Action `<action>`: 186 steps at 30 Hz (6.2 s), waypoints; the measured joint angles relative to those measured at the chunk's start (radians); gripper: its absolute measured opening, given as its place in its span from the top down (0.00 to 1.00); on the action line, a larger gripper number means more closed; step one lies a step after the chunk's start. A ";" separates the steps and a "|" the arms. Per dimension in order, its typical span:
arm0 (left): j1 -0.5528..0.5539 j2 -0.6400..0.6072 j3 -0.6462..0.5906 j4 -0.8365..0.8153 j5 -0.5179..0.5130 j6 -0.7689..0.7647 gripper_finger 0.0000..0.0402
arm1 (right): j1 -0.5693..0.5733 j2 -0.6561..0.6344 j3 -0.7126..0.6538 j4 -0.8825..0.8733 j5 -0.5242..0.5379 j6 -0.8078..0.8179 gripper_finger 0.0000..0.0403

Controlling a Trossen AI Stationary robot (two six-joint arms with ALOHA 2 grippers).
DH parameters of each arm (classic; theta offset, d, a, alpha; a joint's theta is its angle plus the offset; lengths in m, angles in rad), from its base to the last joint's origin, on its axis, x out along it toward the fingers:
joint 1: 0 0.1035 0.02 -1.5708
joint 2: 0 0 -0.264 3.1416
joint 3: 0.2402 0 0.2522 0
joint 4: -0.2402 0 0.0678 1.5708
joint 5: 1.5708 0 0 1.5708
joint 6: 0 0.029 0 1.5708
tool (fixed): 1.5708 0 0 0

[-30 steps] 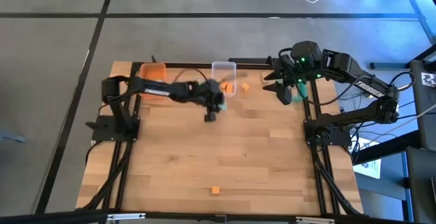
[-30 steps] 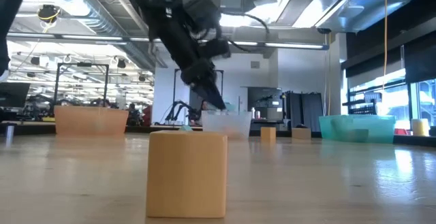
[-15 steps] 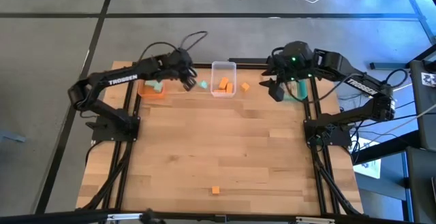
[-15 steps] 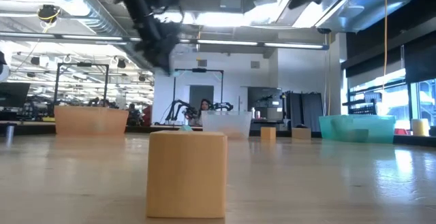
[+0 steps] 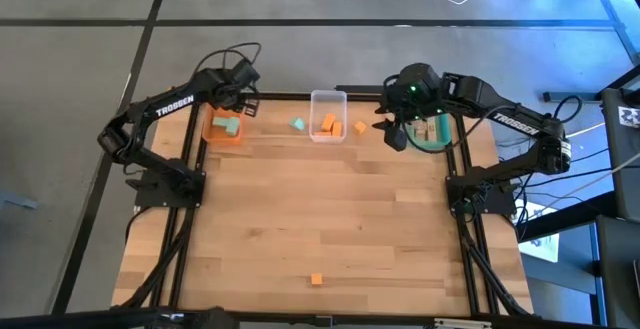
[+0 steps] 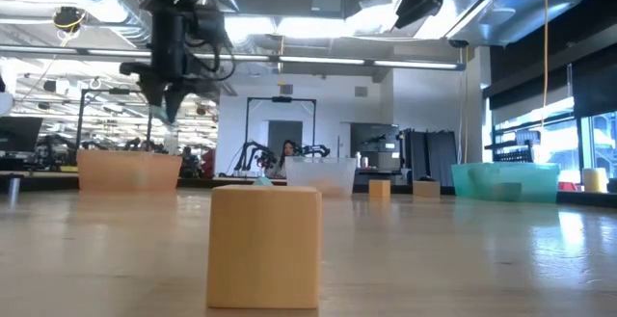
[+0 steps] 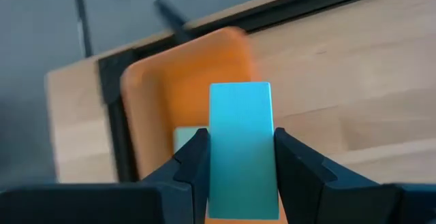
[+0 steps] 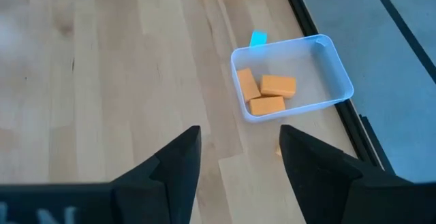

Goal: Sort & place blocks by color
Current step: Put the blue block into the orange bin

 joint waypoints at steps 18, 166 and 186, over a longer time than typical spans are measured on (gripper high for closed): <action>0.165 0.043 -0.168 0.121 0.097 -0.024 0.66 | 0.000 0.008 0.000 0.037 0.000 -0.049 0.50; -0.004 0.006 -0.021 0.003 0.063 0.276 0.70 | -0.002 0.008 0.000 0.044 -0.010 -0.051 0.50; 0.134 0.022 -0.162 0.005 0.071 0.128 0.61 | -0.002 0.008 0.000 0.039 -0.011 -0.053 0.50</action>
